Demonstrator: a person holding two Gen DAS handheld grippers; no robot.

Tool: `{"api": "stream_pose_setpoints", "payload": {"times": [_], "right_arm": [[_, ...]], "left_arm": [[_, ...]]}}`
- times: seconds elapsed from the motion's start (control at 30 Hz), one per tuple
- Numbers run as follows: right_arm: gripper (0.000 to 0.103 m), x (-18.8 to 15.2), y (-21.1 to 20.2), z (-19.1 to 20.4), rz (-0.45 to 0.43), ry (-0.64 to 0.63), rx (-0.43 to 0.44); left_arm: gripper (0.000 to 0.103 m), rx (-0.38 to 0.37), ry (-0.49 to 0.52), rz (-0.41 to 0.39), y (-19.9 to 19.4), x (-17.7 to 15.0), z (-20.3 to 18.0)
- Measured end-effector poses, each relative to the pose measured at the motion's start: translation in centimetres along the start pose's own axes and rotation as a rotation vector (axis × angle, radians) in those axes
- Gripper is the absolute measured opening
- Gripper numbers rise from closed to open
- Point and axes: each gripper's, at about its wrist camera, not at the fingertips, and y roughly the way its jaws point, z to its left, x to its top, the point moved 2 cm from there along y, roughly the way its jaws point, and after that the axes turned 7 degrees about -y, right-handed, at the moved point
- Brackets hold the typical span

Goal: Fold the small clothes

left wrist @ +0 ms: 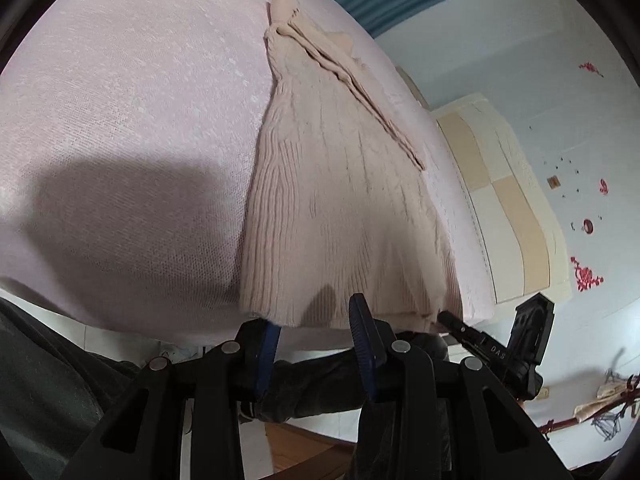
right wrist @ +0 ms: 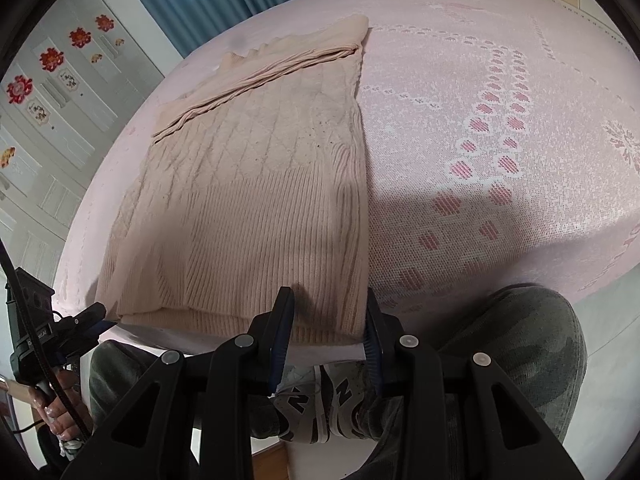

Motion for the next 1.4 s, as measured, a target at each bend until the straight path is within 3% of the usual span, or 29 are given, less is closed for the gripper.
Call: {"api": "stream_pose_setpoints", "payload": {"times": [0.1,0.23,0.43,0.63,0.77,0.9,1.17,1.4], "right_arm": [[0.034,0.0,-0.3,0.0,-0.008,0.0,-0.005],[0.034,0.1,-0.3,0.0,-0.017,0.001,-0.001],[0.031,0.1,-0.4,0.1,-0.034,-0.006,-0.009],[0.022,0.1,-0.6,-0.7,-0.038,0.039,0.008],[0.015,0.1,-0.5,-0.7,-0.03,0.032,-0.003],[0.007,0.2,-0.4,-0.4,-0.027,0.016,-0.005],[0.005,1.4,-2.7,0.4,-0.108,-0.001,0.05],[0.005,5.6,-6.2,0.3,-0.224,0.102,0.226]], "left_arm": [[0.032,0.006,-0.011,-0.081,-1.7,0.6,0.0],[0.032,0.029,-0.044,-0.128,-2.9,2.1,0.8],[0.032,0.061,-0.03,-0.05,-1.1,2.4,0.6],[0.031,0.081,0.003,-0.023,0.1,2.1,-0.6],[0.014,0.15,-0.002,-0.042,-0.3,2.3,-0.5],[0.007,0.195,0.007,-0.054,-0.9,2.1,-0.1],[0.007,0.134,-0.018,-0.107,-3.2,3.2,-1.0],[0.006,0.015,0.012,-0.152,-5.1,6.1,-5.3]]}}
